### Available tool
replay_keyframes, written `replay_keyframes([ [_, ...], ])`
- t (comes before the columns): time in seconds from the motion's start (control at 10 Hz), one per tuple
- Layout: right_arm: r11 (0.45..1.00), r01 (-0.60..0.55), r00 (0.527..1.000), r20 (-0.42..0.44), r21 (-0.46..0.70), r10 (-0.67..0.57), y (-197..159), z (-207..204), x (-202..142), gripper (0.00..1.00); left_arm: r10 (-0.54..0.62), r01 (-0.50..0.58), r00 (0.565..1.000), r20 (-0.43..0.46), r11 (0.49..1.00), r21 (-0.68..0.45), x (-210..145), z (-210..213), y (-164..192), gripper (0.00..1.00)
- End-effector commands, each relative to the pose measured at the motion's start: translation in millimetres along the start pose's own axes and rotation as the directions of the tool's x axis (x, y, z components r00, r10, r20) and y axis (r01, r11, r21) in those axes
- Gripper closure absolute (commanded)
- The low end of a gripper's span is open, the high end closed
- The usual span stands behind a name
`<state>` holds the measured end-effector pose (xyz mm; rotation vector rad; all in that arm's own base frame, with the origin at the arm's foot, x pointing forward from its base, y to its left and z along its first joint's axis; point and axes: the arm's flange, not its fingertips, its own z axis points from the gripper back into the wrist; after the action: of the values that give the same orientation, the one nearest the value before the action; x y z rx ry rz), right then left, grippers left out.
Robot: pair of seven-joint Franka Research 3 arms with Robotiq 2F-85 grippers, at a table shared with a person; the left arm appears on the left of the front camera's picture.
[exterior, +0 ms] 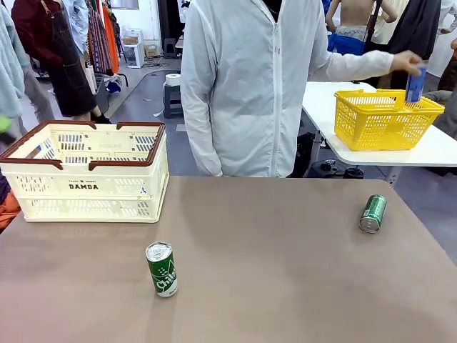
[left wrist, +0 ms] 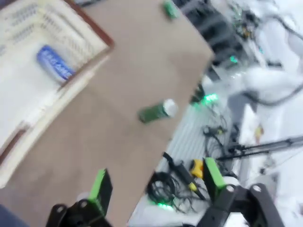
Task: Place the drinks into the Shopping basket.
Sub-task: Pick up one drink and place it into the Shopping basket.
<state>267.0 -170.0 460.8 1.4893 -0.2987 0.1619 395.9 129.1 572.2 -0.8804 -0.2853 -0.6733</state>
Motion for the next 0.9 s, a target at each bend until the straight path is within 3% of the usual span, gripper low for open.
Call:
replay_keyframes([
  [0.0, 1.0, -0.003, 1.0, 0.006, 0.009, 0.003, 5, 1, 2, 0.0, -0.081, 0.094, 0.994, 0.08, 0.978, -0.187, -60, 1, 18, 0.0],
  [0.2, 1.0, -0.003, 1.0, 0.006, 0.009, 0.003, 5, 1, 2, 0.0, -0.089, 0.153, 0.961, 0.262, 0.96, -0.235, -125, 3, 30, 0.0],
  [0.3, 1.0, -0.003, 1.0, 0.006, 0.009, 0.003, 5, 1, 2, 0.0, 0.001, 0.067, 0.945, 0.327, 0.978, -0.196, -139, 4, 39, 0.0],
  [0.4, 1.0, -0.003, 1.0, 0.006, 0.009, 0.003, 5, 1, 2, 0.0, -0.092, 0.128, 0.979, 0.182, 0.971, -0.199, -114, 1, 25, 0.0],
  [0.8, 1.0, -0.003, 1.0, 0.006, 0.009, 0.003, 5, 1, 2, 0.0, -0.092, 0.128, 0.979, 0.182, 0.971, -0.199, -114, 1, 25, 0.0],
])
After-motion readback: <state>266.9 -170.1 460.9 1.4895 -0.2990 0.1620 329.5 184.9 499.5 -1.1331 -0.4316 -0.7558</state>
